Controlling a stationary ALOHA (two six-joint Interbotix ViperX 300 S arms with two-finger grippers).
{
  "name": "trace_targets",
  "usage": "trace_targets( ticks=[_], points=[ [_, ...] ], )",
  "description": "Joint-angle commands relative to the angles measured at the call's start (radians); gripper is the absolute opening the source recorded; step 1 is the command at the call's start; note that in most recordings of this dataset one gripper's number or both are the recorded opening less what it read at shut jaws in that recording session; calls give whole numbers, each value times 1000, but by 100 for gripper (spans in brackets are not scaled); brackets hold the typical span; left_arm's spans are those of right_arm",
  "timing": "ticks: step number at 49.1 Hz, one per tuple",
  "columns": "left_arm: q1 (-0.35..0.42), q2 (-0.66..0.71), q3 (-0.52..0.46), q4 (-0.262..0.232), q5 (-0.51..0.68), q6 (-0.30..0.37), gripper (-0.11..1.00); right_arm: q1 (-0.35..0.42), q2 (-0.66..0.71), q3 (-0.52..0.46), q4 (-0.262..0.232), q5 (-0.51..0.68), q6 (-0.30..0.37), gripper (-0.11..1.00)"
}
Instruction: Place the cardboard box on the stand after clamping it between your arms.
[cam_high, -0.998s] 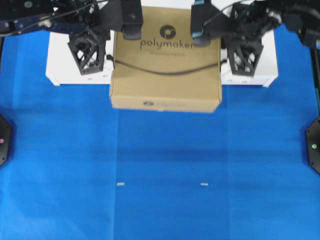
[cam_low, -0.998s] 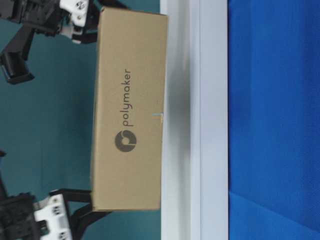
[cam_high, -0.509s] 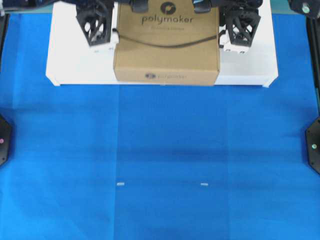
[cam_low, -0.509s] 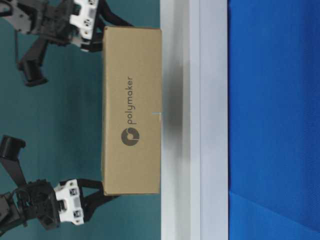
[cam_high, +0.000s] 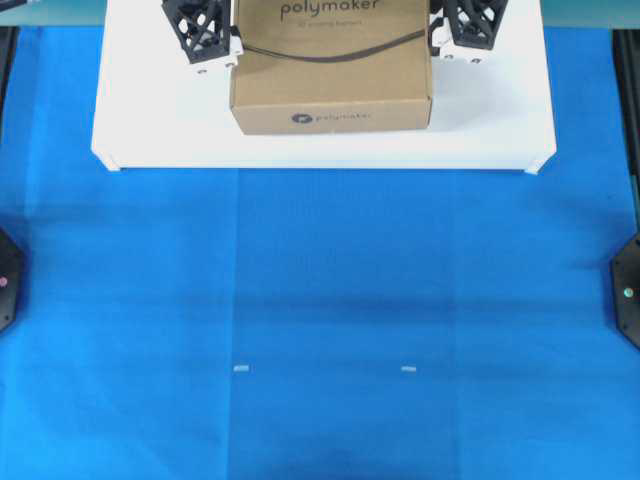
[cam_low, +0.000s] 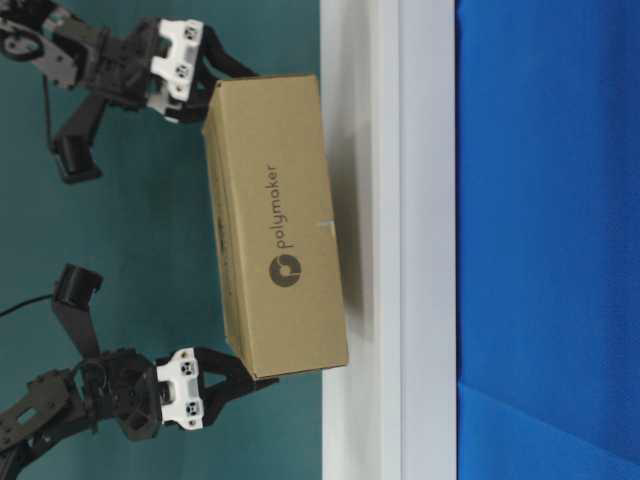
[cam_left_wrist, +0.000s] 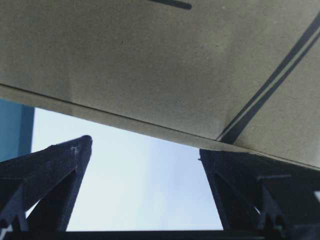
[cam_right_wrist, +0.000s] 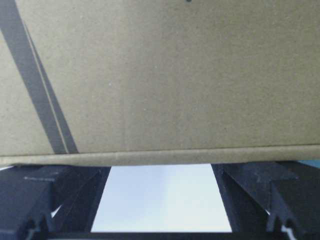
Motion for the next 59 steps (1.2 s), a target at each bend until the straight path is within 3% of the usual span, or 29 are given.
trace_targets(
  ticks=[1, 16, 37, 46, 59],
  points=[
    [-40, -12, -118, -18, -51, -21, 85, 51, -2, -94, 107, -54, 2, 99],
    [-41, -11, -101, -18, -58, -23, 85, 48, 18, -72, 107, -57, -8, 99],
    [-38, -2, 61, -18, -186, -21, 85, 40, 44, 44, 104, -147, -31, 99],
    [-38, -3, 74, -18, -207, -18, 85, 9, 37, 95, 97, -209, -44, 99],
    [-32, -18, 95, -18, -201, -18, 85, -18, 26, 100, 95, -169, -46, 99]
  ],
)
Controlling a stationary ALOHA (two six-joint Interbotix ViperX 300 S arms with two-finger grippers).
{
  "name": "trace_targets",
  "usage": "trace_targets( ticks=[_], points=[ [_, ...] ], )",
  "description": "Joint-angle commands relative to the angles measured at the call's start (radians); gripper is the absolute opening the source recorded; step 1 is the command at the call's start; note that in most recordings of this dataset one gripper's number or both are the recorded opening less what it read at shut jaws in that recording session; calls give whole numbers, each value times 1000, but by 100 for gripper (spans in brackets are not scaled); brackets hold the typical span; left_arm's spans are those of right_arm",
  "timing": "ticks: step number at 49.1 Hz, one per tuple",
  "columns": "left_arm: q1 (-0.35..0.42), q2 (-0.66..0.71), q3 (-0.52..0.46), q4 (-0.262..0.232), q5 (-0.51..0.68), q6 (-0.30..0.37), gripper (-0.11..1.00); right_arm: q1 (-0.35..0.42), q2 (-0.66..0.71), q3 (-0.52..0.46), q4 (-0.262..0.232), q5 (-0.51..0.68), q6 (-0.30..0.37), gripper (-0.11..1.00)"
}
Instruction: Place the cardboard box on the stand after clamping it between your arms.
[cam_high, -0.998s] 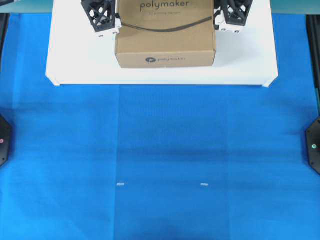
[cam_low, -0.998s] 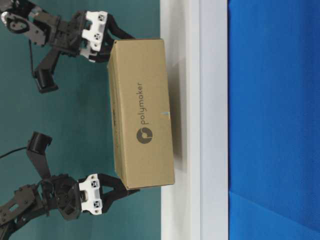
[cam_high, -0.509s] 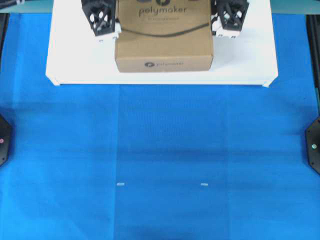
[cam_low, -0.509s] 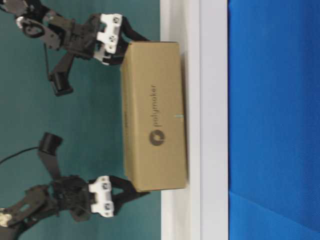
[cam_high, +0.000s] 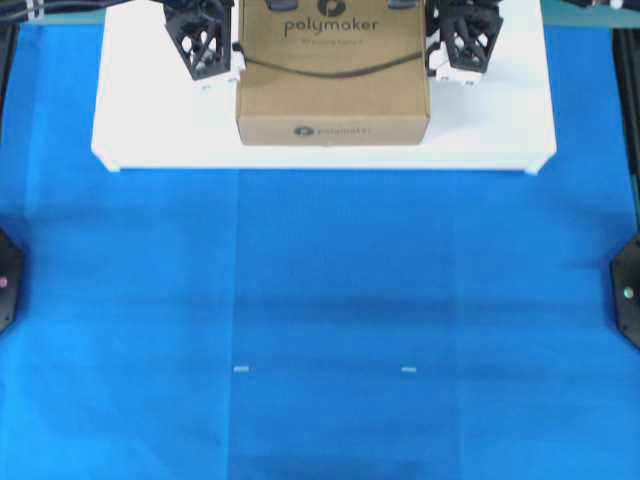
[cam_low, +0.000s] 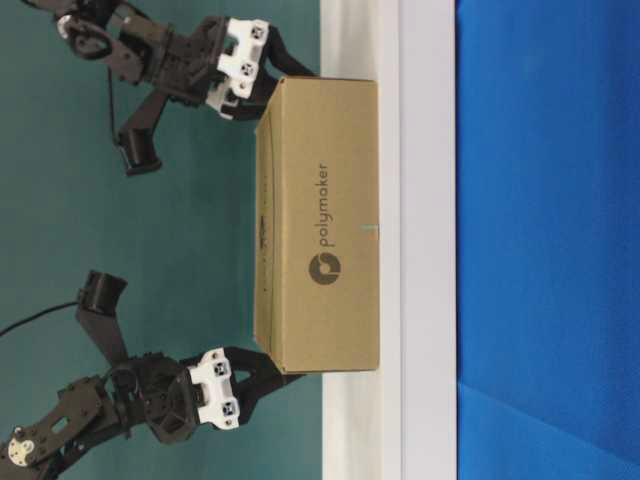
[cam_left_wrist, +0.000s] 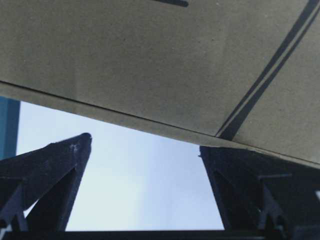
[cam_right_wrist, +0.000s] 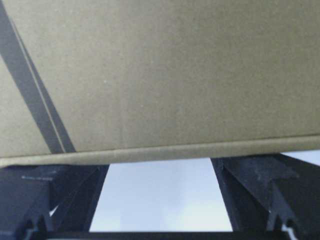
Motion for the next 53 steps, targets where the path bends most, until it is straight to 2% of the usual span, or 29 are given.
trace_targets(
  ticks=[1, 13, 38, 53],
  points=[
    [-31, -20, -12, -17, -67, -17, 85, 23, -18, -21, 44, -9, 8, 99],
    [12, -69, 25, -17, -67, -15, 85, -8, -61, 5, 51, -3, 8, 99],
    [41, -129, 100, -17, -40, 14, 85, -58, -166, 120, 51, -48, 11, 99],
    [51, -314, 230, -18, -46, -6, 85, -89, -328, 215, 61, -60, 23, 99]
  ],
)
